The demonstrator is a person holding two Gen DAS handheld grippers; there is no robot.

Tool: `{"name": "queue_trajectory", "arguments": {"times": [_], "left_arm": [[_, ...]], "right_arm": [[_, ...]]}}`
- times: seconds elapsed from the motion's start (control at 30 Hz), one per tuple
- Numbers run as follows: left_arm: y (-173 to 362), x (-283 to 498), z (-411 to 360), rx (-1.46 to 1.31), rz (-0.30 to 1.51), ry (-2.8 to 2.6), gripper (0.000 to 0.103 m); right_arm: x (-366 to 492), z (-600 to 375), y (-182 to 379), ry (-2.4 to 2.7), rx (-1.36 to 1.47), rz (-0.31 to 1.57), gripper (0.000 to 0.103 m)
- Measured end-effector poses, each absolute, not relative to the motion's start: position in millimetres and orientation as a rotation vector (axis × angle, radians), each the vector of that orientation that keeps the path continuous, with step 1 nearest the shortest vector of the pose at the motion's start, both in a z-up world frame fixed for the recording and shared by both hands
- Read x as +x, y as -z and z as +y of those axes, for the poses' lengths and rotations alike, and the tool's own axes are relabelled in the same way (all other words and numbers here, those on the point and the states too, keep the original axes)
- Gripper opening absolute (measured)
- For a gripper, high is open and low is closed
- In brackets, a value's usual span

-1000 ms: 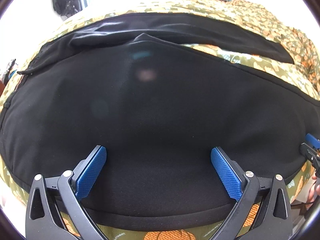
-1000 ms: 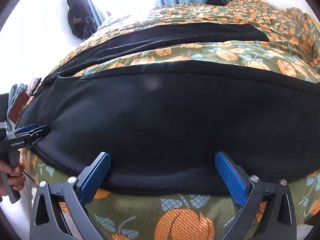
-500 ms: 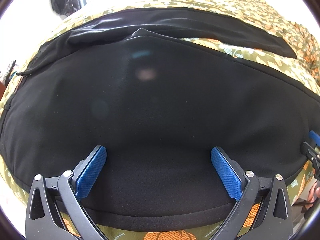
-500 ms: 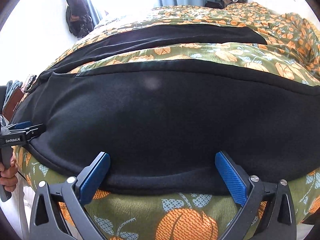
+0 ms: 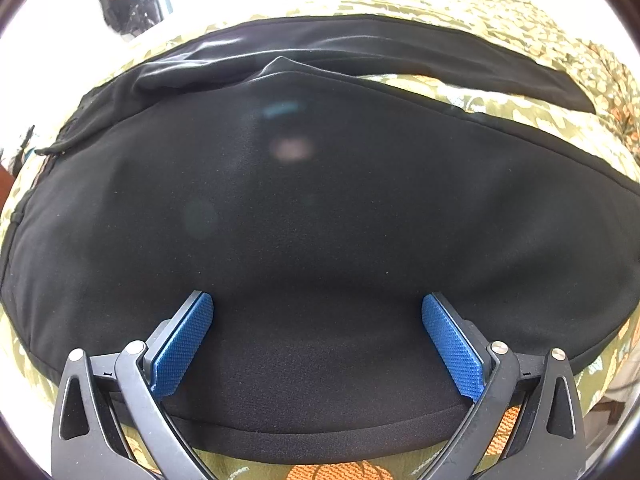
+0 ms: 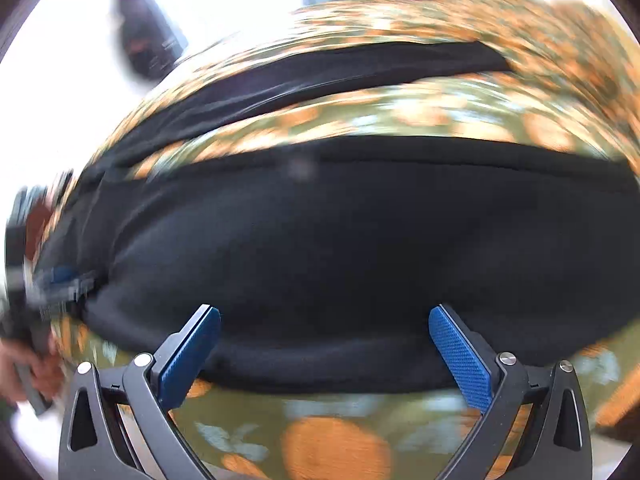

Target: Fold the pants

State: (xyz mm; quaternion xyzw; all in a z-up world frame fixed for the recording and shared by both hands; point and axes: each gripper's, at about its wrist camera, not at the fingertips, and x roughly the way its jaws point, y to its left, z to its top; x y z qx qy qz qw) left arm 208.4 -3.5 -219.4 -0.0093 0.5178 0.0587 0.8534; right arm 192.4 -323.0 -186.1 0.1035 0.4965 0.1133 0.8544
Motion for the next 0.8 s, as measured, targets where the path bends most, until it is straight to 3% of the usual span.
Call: {"name": "queue_trajectory", "arguments": {"times": [0.23,0.47,0.6,0.8], "left_arm": [[219,205,-6,-0.016,1.087,-0.126,0.102],[211,206,3,-0.059,1.099,-0.079,0.103],[176,188,54,-0.271,1.063,-0.018,0.102],[148,161,103,-0.217,1.003,-0.2,0.102]], "right_arm": [[199,-462,197,-0.025,0.452,0.997,0.1],[199,-418,199,0.025,0.138,1.024,0.103],[185,-437,193,0.003,0.266,0.932,0.103],[173,-452,176,0.048,0.337,0.842,0.103]]}}
